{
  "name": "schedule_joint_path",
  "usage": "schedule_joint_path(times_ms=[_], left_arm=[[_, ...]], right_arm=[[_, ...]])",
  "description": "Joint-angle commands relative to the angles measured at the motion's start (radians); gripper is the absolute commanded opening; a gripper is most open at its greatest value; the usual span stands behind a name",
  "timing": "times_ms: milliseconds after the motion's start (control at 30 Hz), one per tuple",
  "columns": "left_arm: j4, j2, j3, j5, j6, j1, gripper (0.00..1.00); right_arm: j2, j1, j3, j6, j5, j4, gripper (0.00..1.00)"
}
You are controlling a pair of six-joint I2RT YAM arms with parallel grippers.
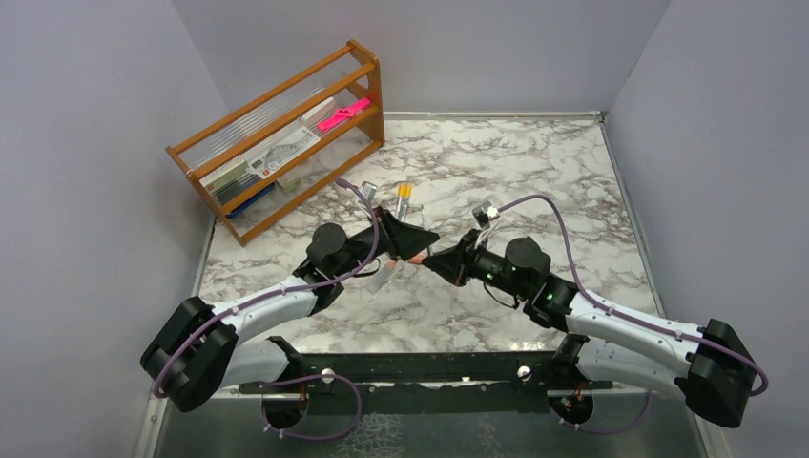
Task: Insert the pens into the pen caps
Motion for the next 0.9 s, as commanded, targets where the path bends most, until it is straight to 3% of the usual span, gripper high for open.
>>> schedule_joint_path(times_ms=[0, 233, 333, 433, 467, 567, 667, 733, 867], left_arm=[[0.058, -0.037, -0.035, -0.035, -0.014, -0.015, 0.47], [0.065, -0.031, -0.028, -0.036, 0.011, -0.039, 0.41], [0.064, -0.035, -0.028, -0.043, 0.019, -0.042, 0.26], [0.065, -0.046, -0.028, -0.052, 0.037, -0.041, 0.0], [0.066, -0.052, -0.035, -0.063, 0.045, -0.041, 0.0], [0.048, -0.079, -0.059, -0.114, 0.131, -0.032, 0.0], [-0.07, -0.098, -0.056, -0.119, 0.207, 0.026, 0.0], [-0.153, -0.111, -0.054, -0.118, 0.225, 0.089, 0.0], [-0.245, -0.134, -0.082, -0.088, 0.186, 0.217, 0.0]], right_arm=[[0.008, 0.006, 0.047, 0.003, -0.007, 0.078, 0.01], [0.035, 0.007, 0.056, 0.014, -0.041, 0.115, 0.01], [0.042, 0.006, 0.052, 0.016, -0.053, 0.123, 0.01], [0.044, 0.006, 0.047, 0.022, -0.058, 0.122, 0.01], [0.044, 0.007, 0.044, 0.023, -0.057, 0.118, 0.01], [0.04, 0.006, 0.046, 0.01, -0.029, 0.079, 0.23], [0.061, 0.007, 0.065, -0.062, 0.004, 0.0, 0.46], [0.109, 0.005, 0.112, -0.108, 0.044, -0.117, 0.51], [0.223, 0.006, 0.165, -0.189, 0.115, -0.239, 0.52]])
